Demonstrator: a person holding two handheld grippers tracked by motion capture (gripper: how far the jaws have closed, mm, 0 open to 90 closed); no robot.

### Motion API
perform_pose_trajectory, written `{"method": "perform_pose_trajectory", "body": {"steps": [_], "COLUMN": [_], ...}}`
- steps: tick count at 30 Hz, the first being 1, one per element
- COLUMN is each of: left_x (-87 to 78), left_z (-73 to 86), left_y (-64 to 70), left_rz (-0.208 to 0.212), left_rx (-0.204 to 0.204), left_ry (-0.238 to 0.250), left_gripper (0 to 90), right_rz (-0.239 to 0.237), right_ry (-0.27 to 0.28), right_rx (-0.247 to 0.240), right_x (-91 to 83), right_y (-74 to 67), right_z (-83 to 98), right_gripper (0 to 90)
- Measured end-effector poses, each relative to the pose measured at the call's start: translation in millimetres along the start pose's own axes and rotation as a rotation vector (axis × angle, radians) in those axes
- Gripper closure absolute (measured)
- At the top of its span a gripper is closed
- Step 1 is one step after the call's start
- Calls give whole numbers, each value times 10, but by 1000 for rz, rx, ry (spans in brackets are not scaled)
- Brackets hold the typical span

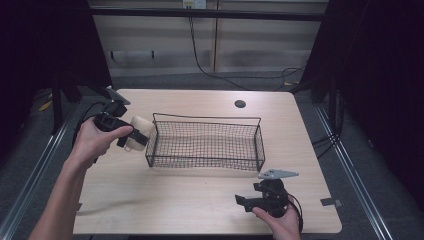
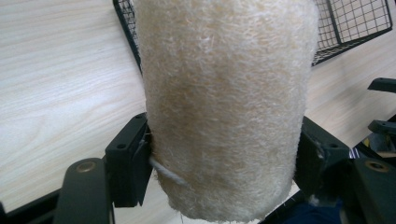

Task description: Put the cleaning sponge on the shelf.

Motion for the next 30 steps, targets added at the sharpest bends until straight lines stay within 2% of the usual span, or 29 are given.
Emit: {"method": "perform_pose_trajectory", "body": {"steps": [4,6,10,12,14,26,30], "left_x": [14,46,112,148,181,329,374], "left_z": [-16,-37,-88,-98,-105,-175,-193], "left_y": [41,94,174,211,245,371,377], "left_rz": [-2,1,-26,-33,-36,-44,-43], "left_rx": [-4,-19,-27,-11,-15,-36,-70], "left_ry": [-10,-10,-17,-25,-32,-20,-16], "left_gripper": [307,307,308,307,307,307,306], "right_rz": [0,0,0,0,0,-2,-6], "right_ry": [-2,-6,-1,0,0,-2,0], "right_rx": [0,2,-1,-2,1,2,-1], "right_x": [2,2,0,-3,-5,-4,-5], "right_y": [-1,-7,-2,1,2,-3,-9], "right_z": [0,-2,0,0,2,1,1], "right_gripper": [165,165,165,165,164,164,164]}}
Point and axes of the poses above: each handheld gripper's, and its own axes: x roughly forward along the jaws, z roughly out of its underside, y roughly to its right, the point moved 2 cm from there along x, roughly forward along the jaws, and after that the axes turned 14 degrees about -x, right-handed, at the moved point
